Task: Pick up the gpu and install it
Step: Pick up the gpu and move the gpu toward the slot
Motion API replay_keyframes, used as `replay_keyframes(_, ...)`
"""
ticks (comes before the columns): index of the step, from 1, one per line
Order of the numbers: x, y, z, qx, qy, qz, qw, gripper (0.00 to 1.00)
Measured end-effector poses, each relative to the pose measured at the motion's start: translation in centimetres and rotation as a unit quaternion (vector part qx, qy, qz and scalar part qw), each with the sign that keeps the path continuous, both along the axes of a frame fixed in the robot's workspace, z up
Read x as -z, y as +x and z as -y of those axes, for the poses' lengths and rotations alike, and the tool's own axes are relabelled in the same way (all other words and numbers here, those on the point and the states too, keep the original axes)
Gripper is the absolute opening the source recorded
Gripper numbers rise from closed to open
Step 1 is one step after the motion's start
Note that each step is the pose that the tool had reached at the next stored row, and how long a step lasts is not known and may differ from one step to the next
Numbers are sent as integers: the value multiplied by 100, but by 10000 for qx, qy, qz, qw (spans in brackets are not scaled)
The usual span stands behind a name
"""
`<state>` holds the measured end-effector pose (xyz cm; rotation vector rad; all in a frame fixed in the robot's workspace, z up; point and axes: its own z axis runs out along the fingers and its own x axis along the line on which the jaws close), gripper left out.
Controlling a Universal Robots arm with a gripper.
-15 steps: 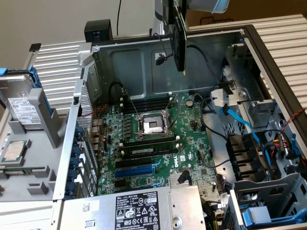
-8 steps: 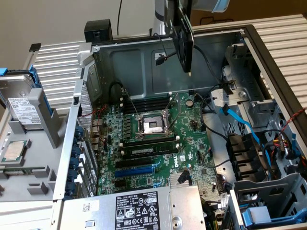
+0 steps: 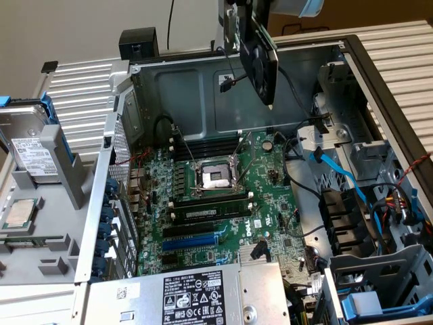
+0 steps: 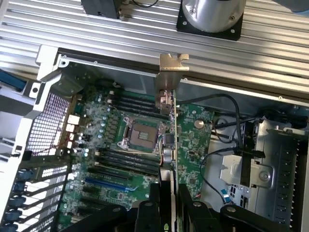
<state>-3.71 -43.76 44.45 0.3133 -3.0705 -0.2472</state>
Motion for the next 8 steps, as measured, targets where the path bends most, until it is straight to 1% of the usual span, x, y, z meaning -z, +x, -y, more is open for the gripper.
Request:
replay_keyframes(4,21,11,0,-318,0,-2,9995,26)
replay_keyframes(6,32,15,0,-490,0,-2,9988,26)
replay_keyframes(8,43,20,0,-664,0,-2,9978,26)
